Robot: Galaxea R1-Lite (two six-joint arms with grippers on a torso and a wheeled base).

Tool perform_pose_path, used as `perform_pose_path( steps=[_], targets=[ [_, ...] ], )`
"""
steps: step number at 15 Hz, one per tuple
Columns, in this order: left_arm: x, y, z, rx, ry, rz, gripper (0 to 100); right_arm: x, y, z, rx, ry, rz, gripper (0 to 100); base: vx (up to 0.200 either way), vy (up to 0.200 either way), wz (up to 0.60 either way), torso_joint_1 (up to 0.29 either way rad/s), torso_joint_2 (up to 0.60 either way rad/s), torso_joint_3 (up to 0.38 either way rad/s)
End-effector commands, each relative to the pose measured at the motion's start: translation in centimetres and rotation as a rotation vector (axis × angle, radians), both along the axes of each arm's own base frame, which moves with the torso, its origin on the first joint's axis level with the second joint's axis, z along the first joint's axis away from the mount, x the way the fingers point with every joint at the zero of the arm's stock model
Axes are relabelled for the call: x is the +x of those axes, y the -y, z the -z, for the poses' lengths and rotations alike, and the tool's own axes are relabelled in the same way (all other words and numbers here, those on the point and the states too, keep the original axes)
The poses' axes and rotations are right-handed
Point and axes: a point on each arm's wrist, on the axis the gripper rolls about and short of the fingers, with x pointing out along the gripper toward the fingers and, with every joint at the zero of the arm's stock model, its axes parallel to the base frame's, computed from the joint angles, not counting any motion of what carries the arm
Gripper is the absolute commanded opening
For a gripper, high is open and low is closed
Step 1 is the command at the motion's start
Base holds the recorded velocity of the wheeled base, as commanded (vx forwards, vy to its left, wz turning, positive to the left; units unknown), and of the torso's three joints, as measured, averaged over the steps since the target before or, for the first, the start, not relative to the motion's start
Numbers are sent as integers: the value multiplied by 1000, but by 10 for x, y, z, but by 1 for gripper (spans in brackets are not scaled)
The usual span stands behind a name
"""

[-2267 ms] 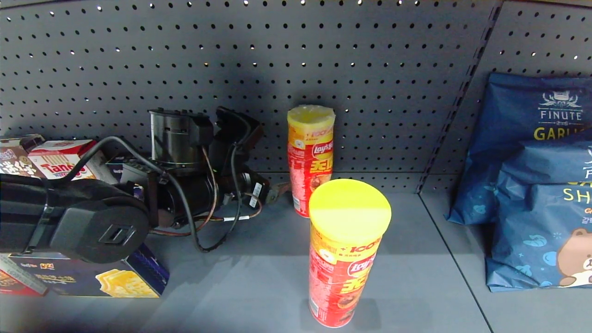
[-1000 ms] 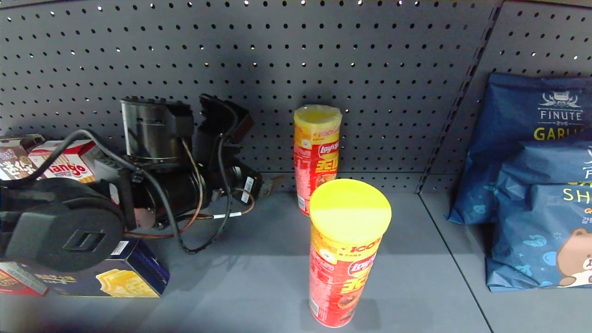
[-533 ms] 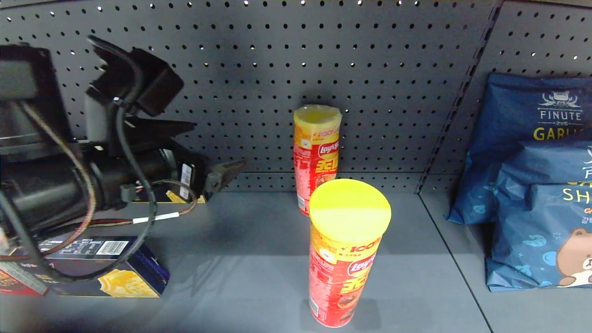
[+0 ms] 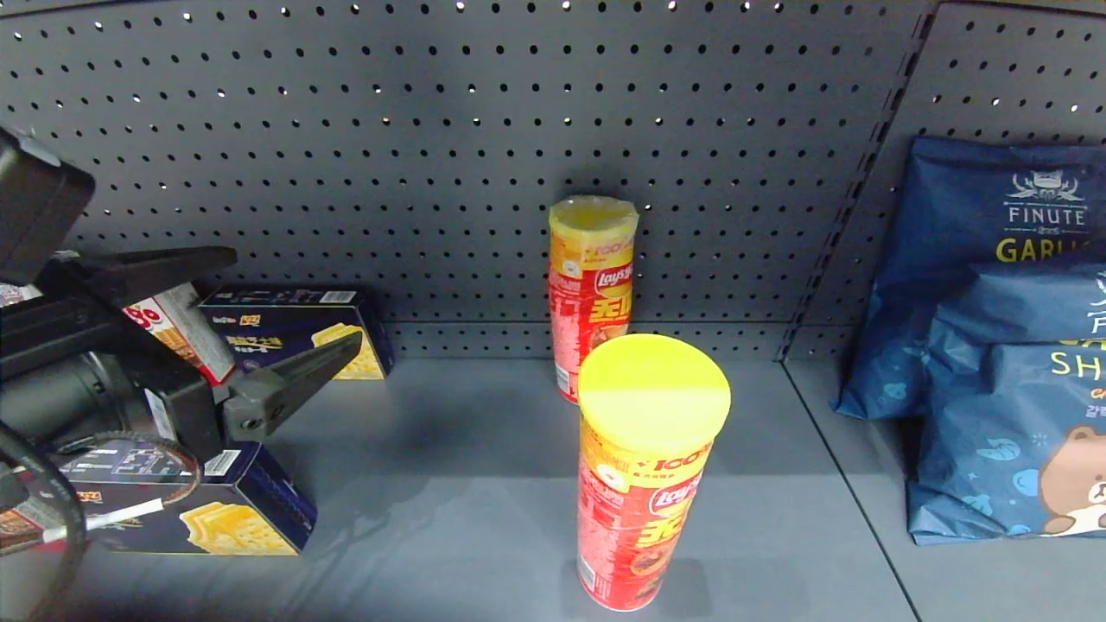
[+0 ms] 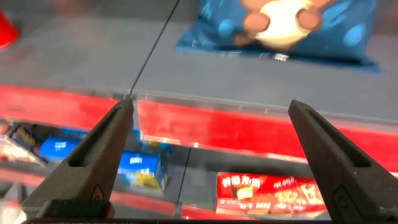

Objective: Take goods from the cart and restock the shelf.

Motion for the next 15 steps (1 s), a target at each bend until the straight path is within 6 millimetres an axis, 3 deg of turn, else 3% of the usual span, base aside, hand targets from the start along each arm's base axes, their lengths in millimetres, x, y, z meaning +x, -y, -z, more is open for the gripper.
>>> perform_pose_path(
  steps=[1, 3, 6, 7, 8, 10, 15],
  targets=[
    [-7, -4, -2, -16, 24, -3, 100, 15, -2, -108, 94, 75, -31, 100, 0, 0, 0, 0, 0, 0],
    [-7, -3, 1, -8, 16, 3, 100, 27, -8, -146, -23, 88, -239, 100, 0, 0, 0, 0, 0, 0],
    [-7, -3, 2, -6, 12, 6, 100, 76, -35, -167, -57, -74, -477, 100, 0, 0, 0, 0, 0, 0],
    [-7, -3, 2, -7, 11, 6, 100, 86, -43, -165, -68, -111, -519, 100, 0, 0, 0, 0, 0, 0],
    [-7, -3, 2, -7, 11, 5, 100, 108, -64, -155, -91, -177, -580, 100, 0, 0, 0, 0, 0, 0],
    [-7, -4, 1, -9, 15, 3, 100, 133, -87, -134, -115, -231, -603, 100, 0, 0, 0, 0, 0, 0],
    [-8, -4, 2, -8, 12, 3, 100, 144, -123, -111, -195, -325, -638, 100, 0, 0, 0, 0, 0, 0]
  ],
)
